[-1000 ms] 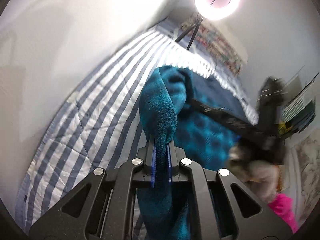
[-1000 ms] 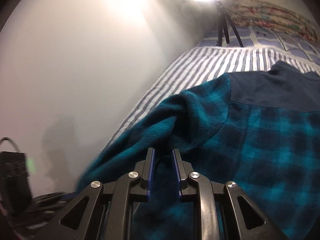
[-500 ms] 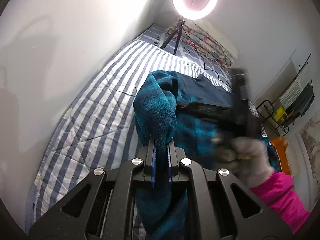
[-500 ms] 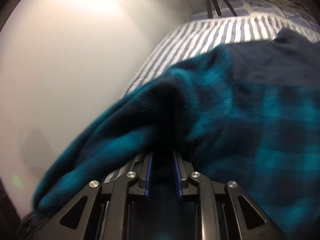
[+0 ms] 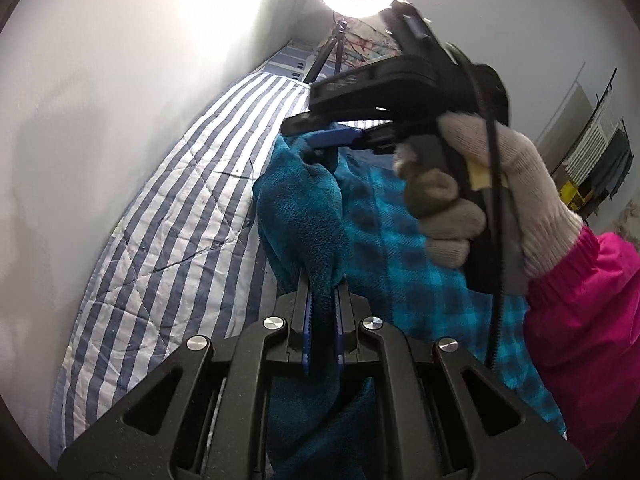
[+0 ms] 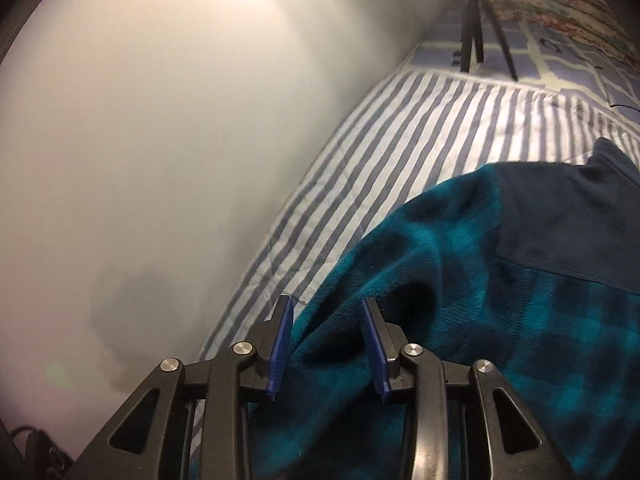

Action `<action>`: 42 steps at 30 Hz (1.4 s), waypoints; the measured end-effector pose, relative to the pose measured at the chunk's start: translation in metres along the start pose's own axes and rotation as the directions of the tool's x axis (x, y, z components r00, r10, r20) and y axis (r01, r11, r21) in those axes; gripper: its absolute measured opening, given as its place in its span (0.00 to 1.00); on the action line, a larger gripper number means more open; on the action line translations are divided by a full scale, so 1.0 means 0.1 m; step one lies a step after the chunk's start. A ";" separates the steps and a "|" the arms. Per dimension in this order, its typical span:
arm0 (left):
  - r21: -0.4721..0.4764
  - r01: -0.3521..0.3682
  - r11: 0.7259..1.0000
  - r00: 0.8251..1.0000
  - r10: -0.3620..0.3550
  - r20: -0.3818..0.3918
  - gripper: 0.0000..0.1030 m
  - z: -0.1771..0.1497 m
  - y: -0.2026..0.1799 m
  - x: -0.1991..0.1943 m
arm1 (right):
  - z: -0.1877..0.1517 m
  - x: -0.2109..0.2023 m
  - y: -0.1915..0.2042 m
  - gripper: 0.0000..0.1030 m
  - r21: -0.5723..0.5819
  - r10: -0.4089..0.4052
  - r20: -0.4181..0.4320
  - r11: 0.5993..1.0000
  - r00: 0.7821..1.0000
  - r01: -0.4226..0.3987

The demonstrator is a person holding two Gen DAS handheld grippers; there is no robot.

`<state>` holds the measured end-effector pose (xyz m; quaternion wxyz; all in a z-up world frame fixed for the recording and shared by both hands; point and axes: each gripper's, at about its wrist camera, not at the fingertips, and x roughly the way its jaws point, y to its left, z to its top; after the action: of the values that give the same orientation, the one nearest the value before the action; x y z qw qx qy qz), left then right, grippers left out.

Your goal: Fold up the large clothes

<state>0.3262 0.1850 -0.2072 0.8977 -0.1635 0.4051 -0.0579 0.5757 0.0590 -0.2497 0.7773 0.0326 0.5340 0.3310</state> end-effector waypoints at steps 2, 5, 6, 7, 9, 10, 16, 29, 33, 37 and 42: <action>-0.002 0.000 1.000 1.000 0.000 -0.008 0.06 0.00 -0.02 0.02 | 0.01 0.08 0.07 0.33 -0.017 -0.008 -0.021 1.000 1.000 0.007; 0.016 -0.016 1.000 1.000 0.016 -0.009 0.06 -0.01 -0.08 0.04 | 0.01 0.24 0.13 0.24 -0.041 -0.053 -0.070 0.998 0.996 0.050; 0.021 -0.021 1.000 1.000 0.021 -0.008 0.06 -0.01 -0.09 0.04 | 0.01 0.28 0.13 0.18 -0.046 -0.068 -0.080 0.997 0.994 0.065; 0.028 -0.027 0.999 1.000 0.027 -0.007 0.06 -0.01 -0.10 0.04 | 0.01 0.32 0.14 0.12 -0.050 -0.074 -0.085 0.996 0.994 0.070; 0.039 -0.041 0.998 0.999 0.041 -0.004 0.06 -0.02 -0.13 0.05 | -0.03 0.32 0.16 0.06 -0.059 -0.071 -0.076 0.996 0.995 0.067; 0.047 -0.046 0.998 0.999 0.047 -0.002 0.06 -0.03 -0.14 0.06 | -0.05 0.31 0.17 0.04 -0.065 -0.065 -0.066 0.996 0.996 0.061; 0.052 -0.062 0.997 0.998 0.063 -0.017 0.13 -0.08 -0.13 0.00 | -0.01 0.02 -0.05 0.02 -0.026 0.020 0.034 0.999 0.999 -0.019; 0.066 0.011 0.998 1.000 -0.011 0.004 0.42 -0.30 -0.07 -0.65 | -0.86 -0.72 -1.45 0.08 0.246 0.087 0.185 0.960 0.979 -0.131; 0.040 -0.013 0.999 0.999 0.015 -0.040 0.42 -0.51 0.06 -0.67 | -1.16 -0.80 -1.69 0.22 0.304 -0.011 0.127 0.952 0.992 -0.028; 0.007 -0.027 1.000 0.996 0.027 -0.085 0.42 -0.75 0.17 -0.76 | -1.42 -1.00 -1.46 0.26 0.251 0.092 0.140 0.960 0.986 -0.126; -0.010 -0.047 0.999 0.987 0.045 -0.154 0.42 -1.09 0.17 -0.78 | -1.76 -1.04 -0.88 0.39 0.146 0.241 0.079 0.957 0.967 -0.251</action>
<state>0.1927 0.1922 -0.2255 0.8638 -0.1555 0.4771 -0.0466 0.4461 -0.1202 -0.2767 0.7410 0.1690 0.5261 0.3815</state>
